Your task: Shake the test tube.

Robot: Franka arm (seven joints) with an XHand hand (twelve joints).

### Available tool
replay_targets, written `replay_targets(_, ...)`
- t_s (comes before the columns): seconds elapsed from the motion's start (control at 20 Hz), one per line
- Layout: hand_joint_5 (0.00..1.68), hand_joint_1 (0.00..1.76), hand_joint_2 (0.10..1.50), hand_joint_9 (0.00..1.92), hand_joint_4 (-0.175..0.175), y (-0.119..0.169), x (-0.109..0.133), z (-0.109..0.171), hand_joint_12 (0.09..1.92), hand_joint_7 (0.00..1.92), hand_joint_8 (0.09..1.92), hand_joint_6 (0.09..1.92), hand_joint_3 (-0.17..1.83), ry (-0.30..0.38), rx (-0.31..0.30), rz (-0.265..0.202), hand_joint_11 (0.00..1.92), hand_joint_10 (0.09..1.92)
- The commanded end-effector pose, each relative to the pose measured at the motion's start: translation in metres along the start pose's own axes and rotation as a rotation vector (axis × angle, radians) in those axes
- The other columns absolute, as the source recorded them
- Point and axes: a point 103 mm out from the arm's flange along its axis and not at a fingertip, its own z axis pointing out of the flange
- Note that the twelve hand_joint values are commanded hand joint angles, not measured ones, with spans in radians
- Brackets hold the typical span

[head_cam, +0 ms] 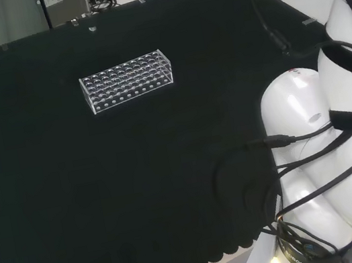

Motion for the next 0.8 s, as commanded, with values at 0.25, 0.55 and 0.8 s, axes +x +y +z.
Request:
replay_targets(0.25, 1.4, 1.33, 0.75, 1.67, -0.175, -0.018, -0.191, -0.018, 0.87, 1.41, 0.6, 0.09, 0.43, -0.066, -0.017, 0.37, 1.27, 0.43)
replay_targets(0.55, 1.4, 1.33, 0.75, 1.67, -0.175, -0.033, -0.231, -0.034, 0.87, 1.41, 0.6, 0.09, 0.43, -0.23, -0.101, 0.527, 1.27, 0.44)
replay_targets(0.8, 1.4, 1.33, 0.75, 1.67, -0.175, -0.032, -0.232, -0.036, 0.87, 1.41, 0.6, 0.09, 0.43, -0.119, -0.062, 0.5, 1.27, 0.44)
